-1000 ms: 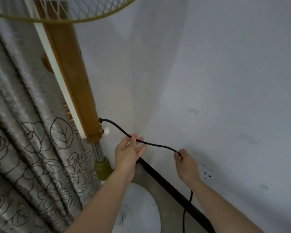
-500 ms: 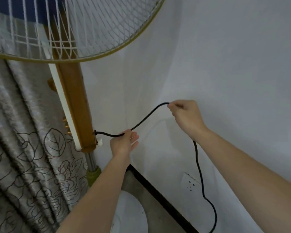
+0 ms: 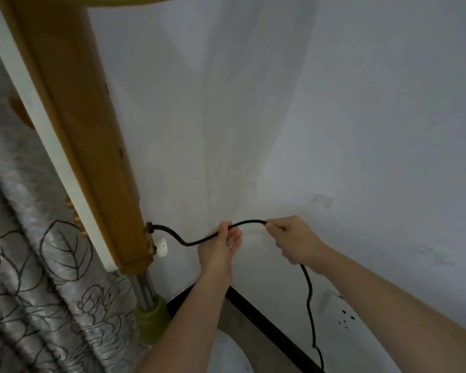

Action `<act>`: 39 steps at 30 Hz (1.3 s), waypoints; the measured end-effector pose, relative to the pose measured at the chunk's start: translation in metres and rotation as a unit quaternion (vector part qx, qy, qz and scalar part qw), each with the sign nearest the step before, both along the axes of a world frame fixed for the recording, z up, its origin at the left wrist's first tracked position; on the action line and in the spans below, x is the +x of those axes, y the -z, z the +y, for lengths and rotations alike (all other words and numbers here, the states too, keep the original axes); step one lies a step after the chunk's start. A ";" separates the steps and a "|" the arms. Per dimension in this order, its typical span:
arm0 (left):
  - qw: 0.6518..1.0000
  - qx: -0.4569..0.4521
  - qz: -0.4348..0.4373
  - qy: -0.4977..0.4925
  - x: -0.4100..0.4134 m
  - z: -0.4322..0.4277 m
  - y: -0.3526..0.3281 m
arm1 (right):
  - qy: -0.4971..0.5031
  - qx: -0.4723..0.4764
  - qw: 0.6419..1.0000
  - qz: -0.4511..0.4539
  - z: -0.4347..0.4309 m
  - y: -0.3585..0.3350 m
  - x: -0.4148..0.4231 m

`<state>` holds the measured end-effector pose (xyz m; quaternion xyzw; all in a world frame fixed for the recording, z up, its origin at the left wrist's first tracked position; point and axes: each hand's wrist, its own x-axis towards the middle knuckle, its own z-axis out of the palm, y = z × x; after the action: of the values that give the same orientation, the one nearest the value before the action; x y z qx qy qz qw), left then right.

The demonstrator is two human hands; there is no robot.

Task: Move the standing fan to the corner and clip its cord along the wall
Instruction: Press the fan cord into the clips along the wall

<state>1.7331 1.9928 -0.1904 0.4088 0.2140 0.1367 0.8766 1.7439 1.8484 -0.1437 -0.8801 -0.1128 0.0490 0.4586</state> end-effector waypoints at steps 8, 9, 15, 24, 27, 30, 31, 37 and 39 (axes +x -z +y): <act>0.983 -0.061 0.002 -0.175 0.041 0.044 -0.004 | -0.013 -0.033 0.993 0.113 0.000 -0.061 0.014; 0.977 -0.080 0.003 -0.197 0.041 0.048 -0.005 | -0.011 -0.059 0.992 0.114 -0.004 -0.071 0.014; 0.987 -0.120 0.030 -0.099 0.038 0.045 -0.005 | 0.067 -0.135 0.987 -0.057 -0.015 -0.102 0.013; 0.842 0.525 -0.115 -0.039 0.019 -0.010 -0.006 | 0.119 -0.278 0.945 -0.122 0.022 -0.122 0.030; 0.811 0.584 -0.017 0.018 0.050 -0.010 0.004 | 0.135 -0.242 0.956 -0.095 0.016 -0.120 0.038; 0.849 0.525 -0.046 0.032 0.061 -0.022 0.015 | 0.111 -0.181 0.976 -0.046 0.009 -0.112 0.046; 0.856 0.514 -0.054 0.018 0.062 -0.026 0.019 | 0.105 -0.163 0.980 -0.033 0.008 -0.109 0.048; 0.920 0.389 -0.035 0.026 0.077 -0.032 0.008 | 0.102 -0.067 0.992 -0.009 0.016 -0.105 0.054; 0.933 0.357 -0.013 0.032 0.084 -0.029 0.007 | 0.103 -0.060 0.993 -0.007 0.020 -0.104 0.057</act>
<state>1.8169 1.9641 -0.1970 0.6997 0.1270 0.1814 0.6792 1.8005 1.8686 -0.0399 -0.9133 -0.0215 0.0017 0.4068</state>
